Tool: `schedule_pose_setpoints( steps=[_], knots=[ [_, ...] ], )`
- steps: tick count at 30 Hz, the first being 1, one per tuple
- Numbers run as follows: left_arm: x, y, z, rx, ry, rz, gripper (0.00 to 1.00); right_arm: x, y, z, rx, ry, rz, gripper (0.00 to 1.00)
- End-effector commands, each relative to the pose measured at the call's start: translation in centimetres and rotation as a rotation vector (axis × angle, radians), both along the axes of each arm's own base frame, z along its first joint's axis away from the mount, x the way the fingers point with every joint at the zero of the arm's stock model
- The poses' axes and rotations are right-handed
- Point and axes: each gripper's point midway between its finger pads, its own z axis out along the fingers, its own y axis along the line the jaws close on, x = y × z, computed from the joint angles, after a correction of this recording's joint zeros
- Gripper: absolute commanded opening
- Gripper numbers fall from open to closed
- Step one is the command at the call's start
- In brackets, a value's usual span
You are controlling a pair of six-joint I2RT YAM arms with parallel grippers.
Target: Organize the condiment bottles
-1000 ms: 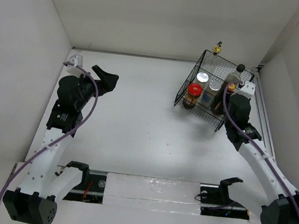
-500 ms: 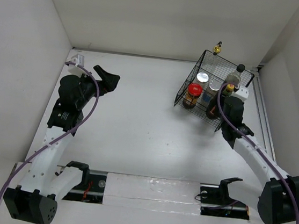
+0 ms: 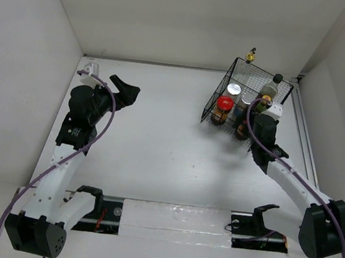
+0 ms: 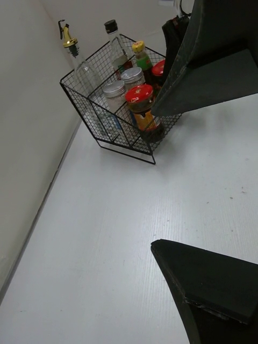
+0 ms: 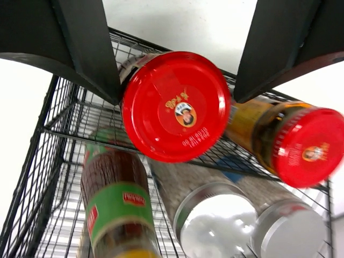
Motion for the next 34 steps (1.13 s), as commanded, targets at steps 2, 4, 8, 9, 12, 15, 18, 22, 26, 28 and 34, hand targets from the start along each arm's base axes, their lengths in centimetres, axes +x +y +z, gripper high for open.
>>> schedule_pose_setpoints(
  steps=[2, 4, 8, 9, 12, 15, 18, 22, 26, 28, 34],
  knots=[
    [-0.1, -0.5, 1.3, 0.002, -0.056, -0.032, 0.96, 0.7, 0.4, 4.7, 0.058, -0.155, -0.013, 0.94],
    [-0.1, -0.5, 1.3, 0.002, -0.056, -0.032, 0.96, 0.4, 0.6, 5.6, 0.063, -0.168, -0.004, 0.95],
    [0.0, -0.5, 1.3, 0.010, -0.059, -0.033, 0.98, -0.5, 0.7, 9.1, 0.072, -0.223, 0.008, 1.00],
    [0.0, -0.5, 1.3, 0.010, -0.059, -0.033, 0.99, -1.1, 0.8, 10.7, 0.072, -0.255, 0.022, 1.00],
    [0.0, -0.5, 1.3, 0.010, -0.059, -0.033, 0.99, -3.1, 1.9, 14.8, 0.071, -0.332, 0.098, 1.00],
    [-0.2, -0.5, 1.6, 0.009, -0.068, -0.033, 0.99, -5.2, 4.8, 17.2, 0.093, -0.373, 0.247, 1.00],
    [-0.5, -0.2, 2.1, 0.017, -0.089, -0.025, 0.99, -8.2, 9.8, 18.2, 0.105, -0.403, 0.541, 1.00],
    [-0.7, -0.2, 2.3, 0.015, -0.101, -0.025, 0.99, -11.7, 15.8, 16.9, 0.120, -0.363, 0.876, 1.00],
    [-1.5, -0.7, 2.6, 0.016, -0.144, -0.065, 0.99, -13.1, 19.3, 13.3, 0.113, -0.262, 1.003, 1.00],
    [-1.7, -0.7, 2.7, 0.015, -0.163, -0.065, 0.99, -13.6, 20.1, 12.4, 0.105, -0.238, 1.011, 1.00],
    [-2.9, -1.4, 3.7, 0.007, -0.222, -0.116, 0.99, -14.1, 20.6, 13.0, 0.085, -0.255, 1.016, 1.00]
  ],
)
